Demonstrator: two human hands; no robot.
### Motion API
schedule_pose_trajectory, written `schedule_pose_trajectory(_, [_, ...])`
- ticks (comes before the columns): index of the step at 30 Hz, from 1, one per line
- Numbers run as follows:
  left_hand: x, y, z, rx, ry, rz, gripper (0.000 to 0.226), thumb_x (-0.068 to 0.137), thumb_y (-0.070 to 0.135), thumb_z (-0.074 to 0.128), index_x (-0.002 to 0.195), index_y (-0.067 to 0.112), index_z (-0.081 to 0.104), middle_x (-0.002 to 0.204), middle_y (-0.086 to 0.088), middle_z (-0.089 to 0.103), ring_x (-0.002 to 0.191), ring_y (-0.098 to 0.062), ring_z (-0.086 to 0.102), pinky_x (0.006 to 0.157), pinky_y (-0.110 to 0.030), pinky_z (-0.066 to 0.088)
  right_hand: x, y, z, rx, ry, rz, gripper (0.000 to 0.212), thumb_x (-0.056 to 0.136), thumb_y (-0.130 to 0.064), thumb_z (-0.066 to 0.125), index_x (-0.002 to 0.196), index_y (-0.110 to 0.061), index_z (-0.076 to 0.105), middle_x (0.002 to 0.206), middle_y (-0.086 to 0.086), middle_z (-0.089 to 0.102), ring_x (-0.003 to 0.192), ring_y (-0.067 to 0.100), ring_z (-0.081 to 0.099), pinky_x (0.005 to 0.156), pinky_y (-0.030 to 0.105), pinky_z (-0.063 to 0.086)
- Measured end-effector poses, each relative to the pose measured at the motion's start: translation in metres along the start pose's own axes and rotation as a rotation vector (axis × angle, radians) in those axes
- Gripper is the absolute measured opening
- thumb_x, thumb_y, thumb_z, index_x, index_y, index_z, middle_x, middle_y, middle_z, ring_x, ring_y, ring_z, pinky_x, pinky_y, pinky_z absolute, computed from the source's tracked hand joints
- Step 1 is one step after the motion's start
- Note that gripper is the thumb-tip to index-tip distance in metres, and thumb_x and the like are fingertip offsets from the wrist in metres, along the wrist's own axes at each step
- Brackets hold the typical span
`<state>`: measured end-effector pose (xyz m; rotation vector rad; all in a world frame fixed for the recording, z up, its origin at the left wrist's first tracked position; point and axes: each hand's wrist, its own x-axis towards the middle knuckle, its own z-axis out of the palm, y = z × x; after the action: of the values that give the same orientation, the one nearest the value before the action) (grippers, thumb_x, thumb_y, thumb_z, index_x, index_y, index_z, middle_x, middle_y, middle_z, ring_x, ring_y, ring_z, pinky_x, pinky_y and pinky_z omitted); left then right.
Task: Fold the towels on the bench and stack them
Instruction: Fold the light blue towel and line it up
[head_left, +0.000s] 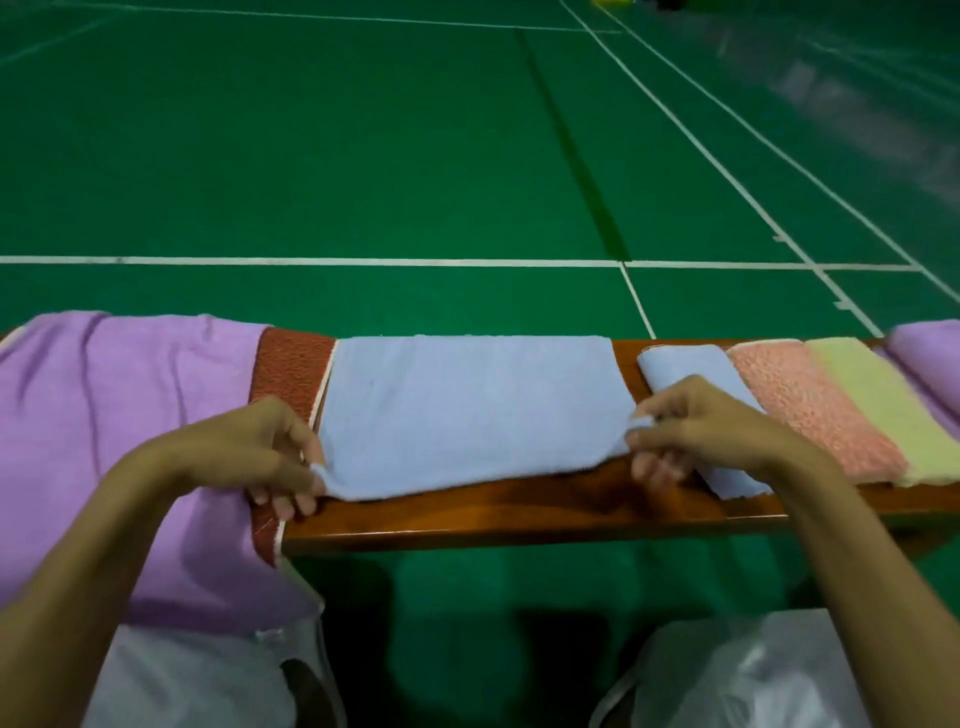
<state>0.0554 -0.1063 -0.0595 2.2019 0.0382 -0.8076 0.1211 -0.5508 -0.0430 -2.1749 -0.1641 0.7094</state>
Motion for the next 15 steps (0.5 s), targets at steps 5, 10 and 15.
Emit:
schedule_pose_trajectory(5, [0.004, -0.002, 0.010, 0.116, -0.223, -0.164, 0.008, 0.084, 0.009, 0.082, 0.087, 0.005, 0.076, 0.081, -0.020, 0.077, 0.061, -0.023, 0.074, 0.051, -0.023, 0.051, -0.005, 0.006, 0.004, -0.335, -0.327, 0.119, 0.014, 0.097, -0.017, 0.069, 0.093, -0.022, 0.081, 0.070, 0.016, 0.074, 0.057, 0.025, 0.071, 0.052, 0.024, 0.051])
schedule_pose_trajectory(10, [0.009, 0.010, 0.018, 0.219, -0.433, -0.205, 0.014, 0.083, 0.011, 0.085, 0.088, 0.009, 0.072, 0.075, -0.012, 0.077, 0.055, -0.015, 0.071, 0.049, -0.019, 0.048, -0.003, 0.000, 0.001, -0.378, -0.467, 0.163, 0.013, 0.093, -0.013, 0.073, 0.090, -0.021, 0.082, 0.058, 0.014, 0.063, 0.053, 0.025, 0.067, 0.055, 0.028, 0.055])
schedule_pose_trajectory(15, [0.011, 0.019, 0.018, 0.272, -0.550, -0.155, 0.022, 0.085, 0.009, 0.077, 0.106, 0.015, 0.078, 0.075, -0.008, 0.077, 0.057, -0.012, 0.071, 0.053, -0.018, 0.050, 0.001, -0.007, 0.002, -0.409, -0.570, 0.230, 0.013, 0.092, -0.029, 0.077, 0.100, -0.020, 0.082, 0.059, 0.011, 0.064, 0.050, 0.019, 0.064, 0.053, 0.024, 0.050])
